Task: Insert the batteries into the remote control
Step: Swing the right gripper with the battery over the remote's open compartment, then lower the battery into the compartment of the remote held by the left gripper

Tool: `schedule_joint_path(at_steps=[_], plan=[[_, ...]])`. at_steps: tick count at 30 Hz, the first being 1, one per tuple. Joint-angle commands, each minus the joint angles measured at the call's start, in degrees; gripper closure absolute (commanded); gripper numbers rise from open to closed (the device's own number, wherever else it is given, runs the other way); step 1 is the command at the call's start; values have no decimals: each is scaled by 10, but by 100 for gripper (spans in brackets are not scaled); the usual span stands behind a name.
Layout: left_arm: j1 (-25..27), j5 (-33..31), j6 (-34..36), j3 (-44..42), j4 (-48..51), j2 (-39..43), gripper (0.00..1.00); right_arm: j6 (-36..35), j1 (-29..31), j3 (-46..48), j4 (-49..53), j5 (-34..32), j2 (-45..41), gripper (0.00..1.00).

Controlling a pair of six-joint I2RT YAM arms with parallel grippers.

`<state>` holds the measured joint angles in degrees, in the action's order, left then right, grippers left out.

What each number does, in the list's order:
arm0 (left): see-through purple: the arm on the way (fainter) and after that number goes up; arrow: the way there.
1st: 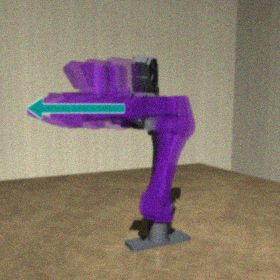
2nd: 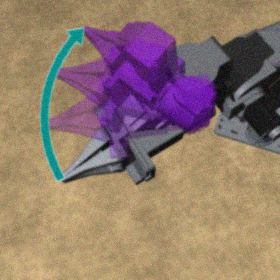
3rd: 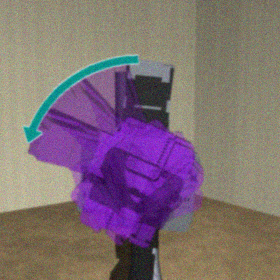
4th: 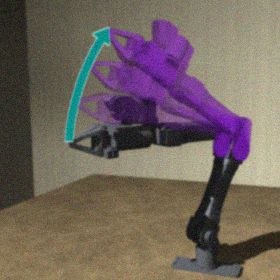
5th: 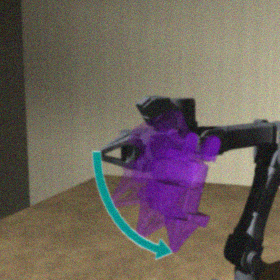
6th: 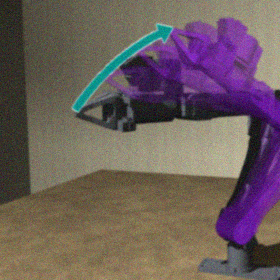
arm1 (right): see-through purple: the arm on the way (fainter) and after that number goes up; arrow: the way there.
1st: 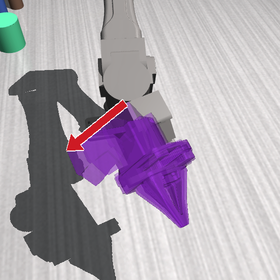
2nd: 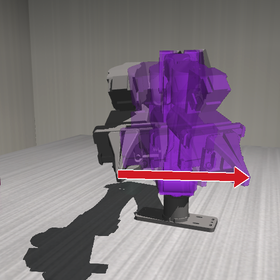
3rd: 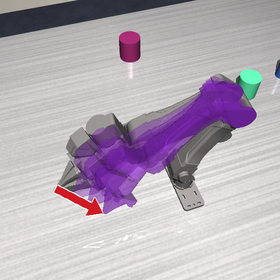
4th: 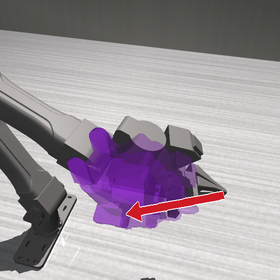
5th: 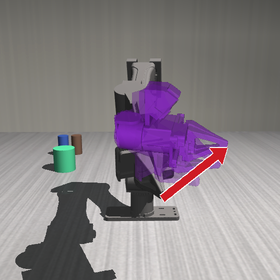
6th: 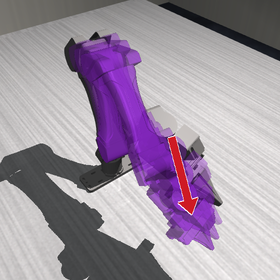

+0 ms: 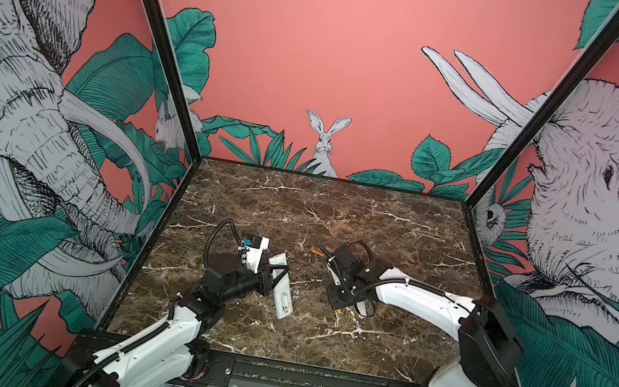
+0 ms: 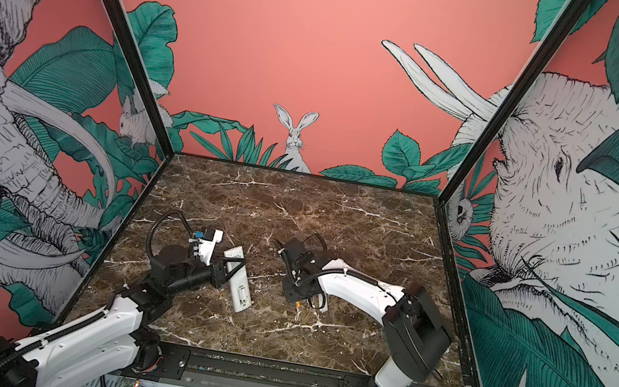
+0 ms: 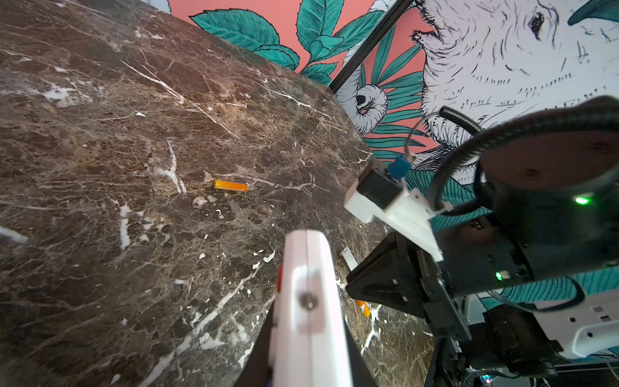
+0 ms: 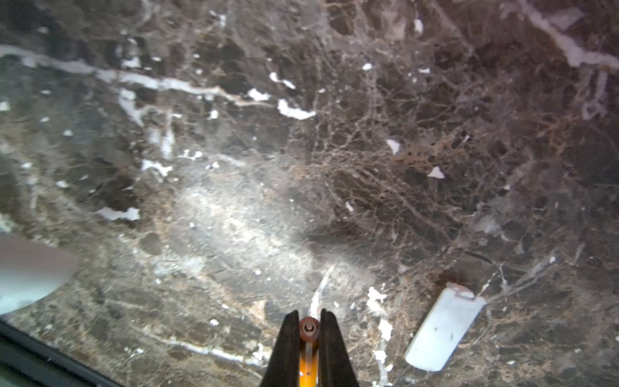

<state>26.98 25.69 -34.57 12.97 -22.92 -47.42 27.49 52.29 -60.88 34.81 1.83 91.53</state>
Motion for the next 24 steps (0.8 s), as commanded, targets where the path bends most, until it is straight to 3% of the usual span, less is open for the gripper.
schedule_joint_path(at_steps=[1, 13, 24], plan=[[3, -3, -17, 27, 9, 17, 100, 12, 18, 24, -67, -23, -42, 100], [3, 15, -42, 69, 6, -11, 100, 7, 108, 72, -212, -115, -153, 100], [3, 57, -86, 84, -51, -53, 100, -75, 155, 136, -395, -117, -204, 100]])
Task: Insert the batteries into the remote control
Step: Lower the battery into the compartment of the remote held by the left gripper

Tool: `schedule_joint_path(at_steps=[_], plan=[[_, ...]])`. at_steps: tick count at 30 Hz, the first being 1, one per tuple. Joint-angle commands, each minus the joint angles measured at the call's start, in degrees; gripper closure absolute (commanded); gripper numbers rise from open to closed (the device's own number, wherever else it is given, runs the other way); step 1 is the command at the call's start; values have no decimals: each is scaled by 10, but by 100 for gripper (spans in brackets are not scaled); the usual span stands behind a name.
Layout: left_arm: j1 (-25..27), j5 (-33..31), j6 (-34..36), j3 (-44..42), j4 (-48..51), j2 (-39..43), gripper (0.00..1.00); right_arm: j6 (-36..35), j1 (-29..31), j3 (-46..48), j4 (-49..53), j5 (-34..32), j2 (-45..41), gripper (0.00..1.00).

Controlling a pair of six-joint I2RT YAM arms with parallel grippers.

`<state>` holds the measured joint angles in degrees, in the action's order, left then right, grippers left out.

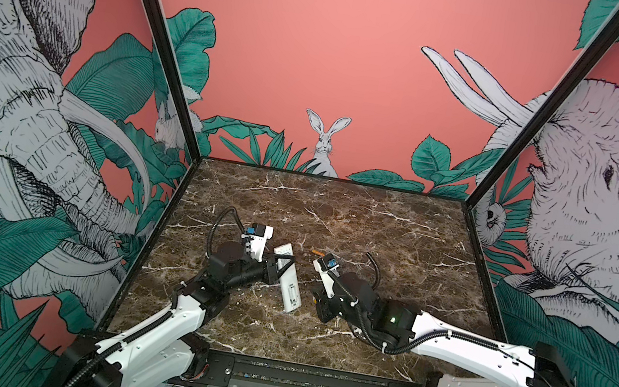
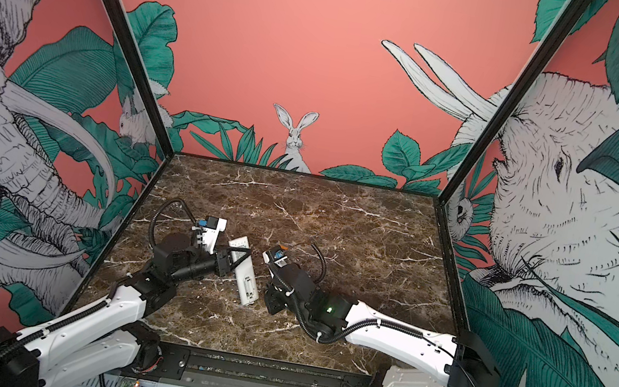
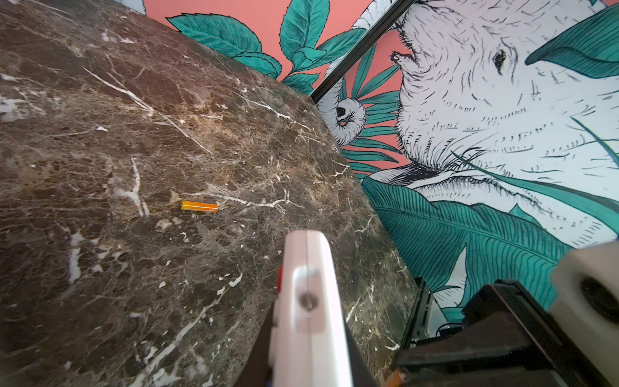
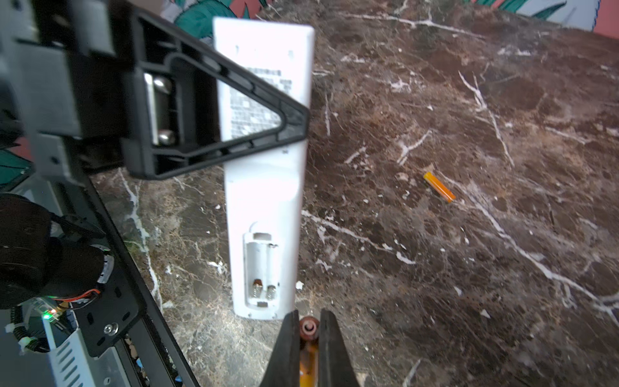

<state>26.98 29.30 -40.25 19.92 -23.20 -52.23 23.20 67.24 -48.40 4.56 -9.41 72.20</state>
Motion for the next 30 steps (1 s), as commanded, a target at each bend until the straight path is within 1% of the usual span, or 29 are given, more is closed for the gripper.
schedule_joint_path(at_steps=[1, 5, 13, 23, 30], plan=[[3, 22, -37, 12, -58, -9, 100, -37, 5, 17, -114, 0, -12, 100], [2, 18, -50, 10, -65, -17, 100, -55, 7, 30, -177, 21, -9, 100], [2, 20, -81, 10, -93, -29, 100, -69, 7, 39, -237, 51, 13, 100], [-6, 25, -131, -6, -160, -45, 100, -72, 7, 57, -267, 45, 19, 100], [-10, 28, -139, -9, -168, -41, 100, -78, 7, 64, -270, 30, 17, 100]])
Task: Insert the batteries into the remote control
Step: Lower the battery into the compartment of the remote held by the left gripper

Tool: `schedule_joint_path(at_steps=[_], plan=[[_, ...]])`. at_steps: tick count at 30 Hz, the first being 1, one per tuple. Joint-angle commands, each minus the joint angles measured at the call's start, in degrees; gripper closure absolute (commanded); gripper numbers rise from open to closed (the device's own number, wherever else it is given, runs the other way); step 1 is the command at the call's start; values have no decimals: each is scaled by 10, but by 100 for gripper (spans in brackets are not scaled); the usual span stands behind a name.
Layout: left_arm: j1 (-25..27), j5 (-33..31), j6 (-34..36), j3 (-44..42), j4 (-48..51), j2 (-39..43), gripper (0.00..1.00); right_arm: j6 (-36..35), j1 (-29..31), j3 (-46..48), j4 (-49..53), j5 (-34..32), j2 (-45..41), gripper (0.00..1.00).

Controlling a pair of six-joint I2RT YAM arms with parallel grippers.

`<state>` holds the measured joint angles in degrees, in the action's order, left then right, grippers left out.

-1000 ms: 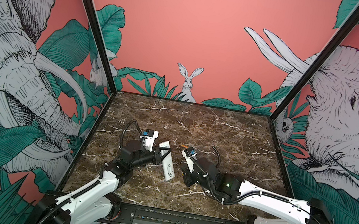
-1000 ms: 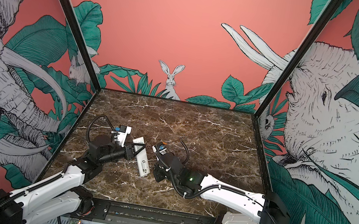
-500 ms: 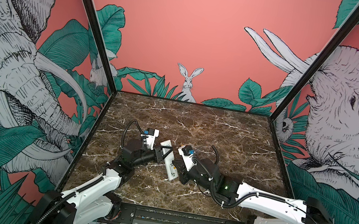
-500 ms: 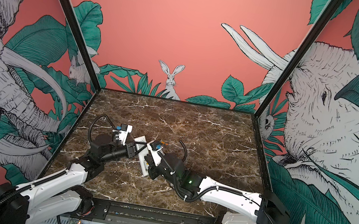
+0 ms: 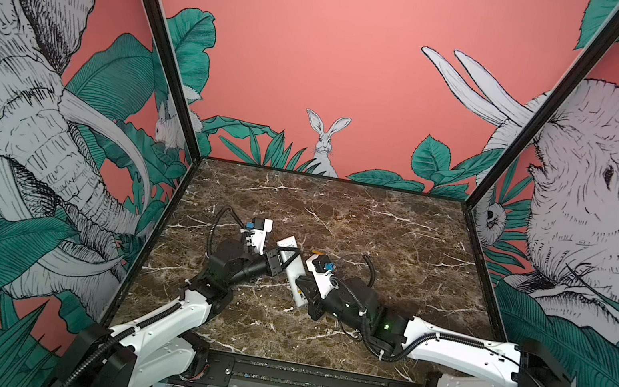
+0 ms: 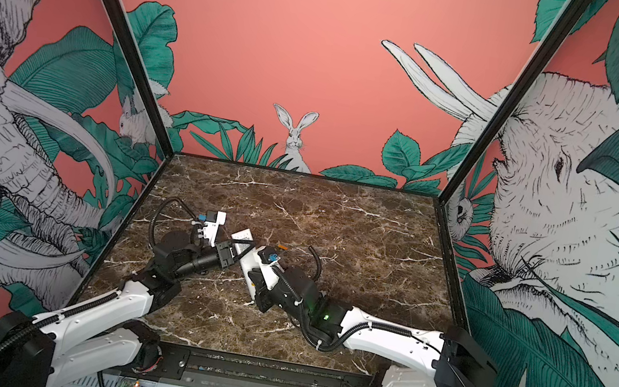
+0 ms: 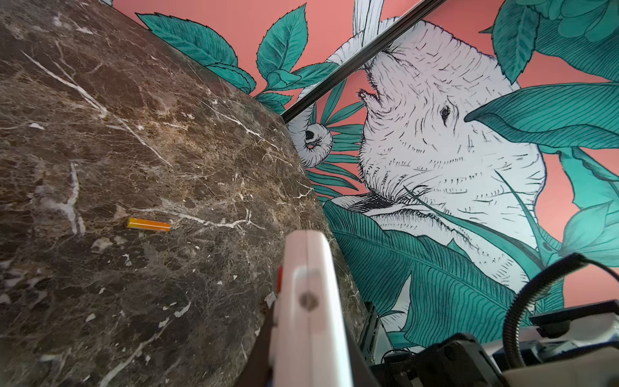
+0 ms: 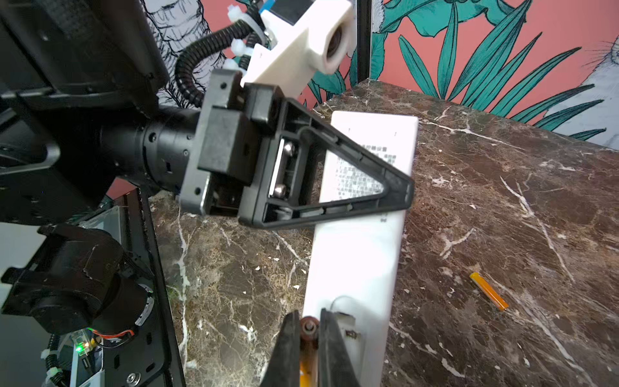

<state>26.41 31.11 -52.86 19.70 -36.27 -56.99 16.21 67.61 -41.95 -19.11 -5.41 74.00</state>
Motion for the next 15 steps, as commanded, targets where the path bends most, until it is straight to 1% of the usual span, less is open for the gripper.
schedule_joint_path(at_steps=[1, 9, 15], plan=[[-4, 10, -12, -7, -36, 7, 100, -10, 3, -2, -27, -15, 1, 100], [-4, 9, -15, -11, -38, 11, 100, -13, 3, -5, -12, -36, 4, 100], [-5, 9, -16, -10, -38, 13, 100, -12, 3, -5, -11, -34, 10, 100]])
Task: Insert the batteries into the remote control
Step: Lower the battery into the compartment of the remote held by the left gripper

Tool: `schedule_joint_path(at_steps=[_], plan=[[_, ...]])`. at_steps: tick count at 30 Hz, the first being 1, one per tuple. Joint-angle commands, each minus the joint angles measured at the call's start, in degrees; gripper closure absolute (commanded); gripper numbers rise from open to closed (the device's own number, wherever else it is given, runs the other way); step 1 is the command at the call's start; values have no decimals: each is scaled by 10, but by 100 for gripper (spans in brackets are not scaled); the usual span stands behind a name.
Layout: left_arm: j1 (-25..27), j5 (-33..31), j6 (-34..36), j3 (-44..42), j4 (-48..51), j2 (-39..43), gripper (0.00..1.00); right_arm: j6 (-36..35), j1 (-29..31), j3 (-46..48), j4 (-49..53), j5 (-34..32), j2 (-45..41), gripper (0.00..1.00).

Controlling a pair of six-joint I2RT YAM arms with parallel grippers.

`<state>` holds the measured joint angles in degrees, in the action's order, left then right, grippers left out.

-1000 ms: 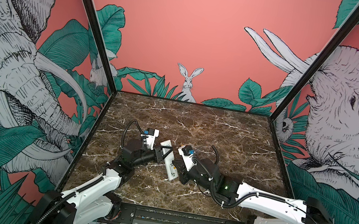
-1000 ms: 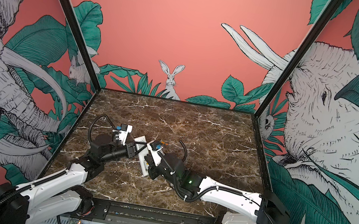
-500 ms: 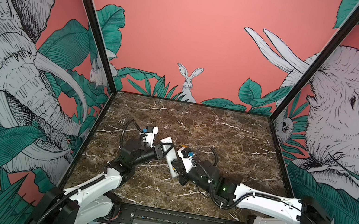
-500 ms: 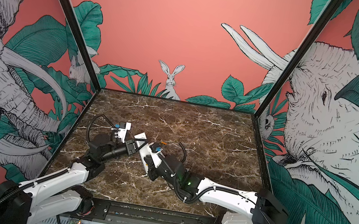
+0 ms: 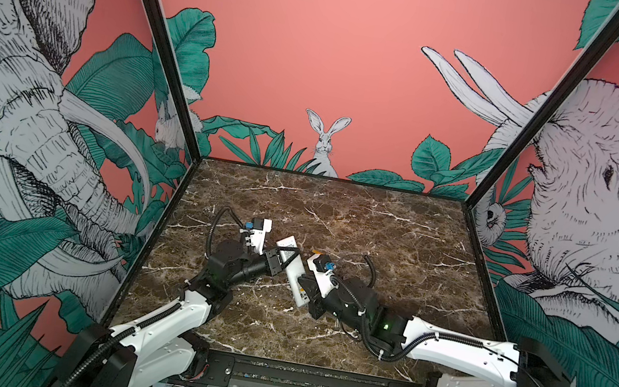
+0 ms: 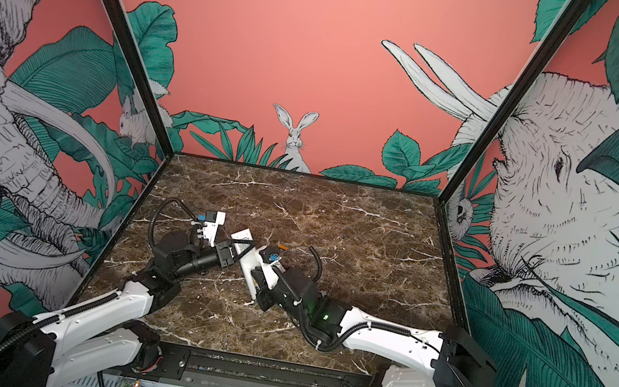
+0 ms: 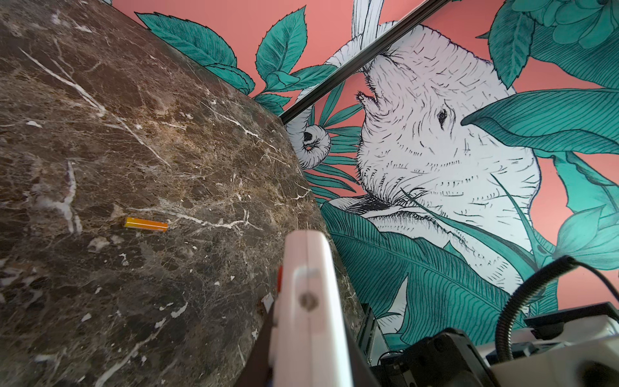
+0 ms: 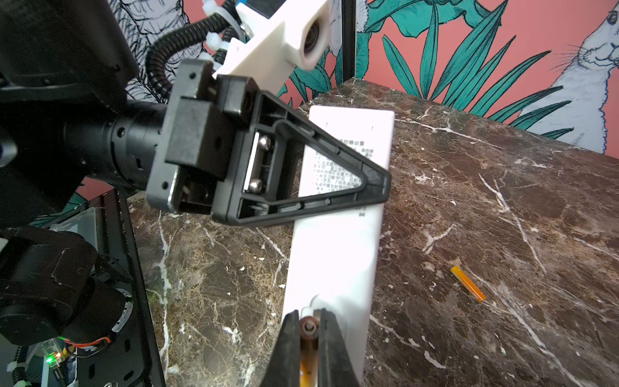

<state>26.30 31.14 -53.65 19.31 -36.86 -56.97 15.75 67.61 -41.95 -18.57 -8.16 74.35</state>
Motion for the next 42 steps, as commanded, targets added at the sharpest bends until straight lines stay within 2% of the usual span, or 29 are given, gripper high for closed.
schedule_joint_path(at_steps=[1, 28, 34, 42], plan=[[-3, 9, -9, -6, -33, 13, 100, -7, 3, -5, -16, -5, 9, 100], [-6, 2, -22, -16, -56, 17, 100, 12, 3, 12, -7, 6, 21, 100], [-8, 3, -23, -16, -60, 14, 100, 13, 3, 13, -6, 7, 24, 97], [-8, 4, -25, -18, -66, 14, 100, 14, 3, 8, -3, 13, 31, 88]])
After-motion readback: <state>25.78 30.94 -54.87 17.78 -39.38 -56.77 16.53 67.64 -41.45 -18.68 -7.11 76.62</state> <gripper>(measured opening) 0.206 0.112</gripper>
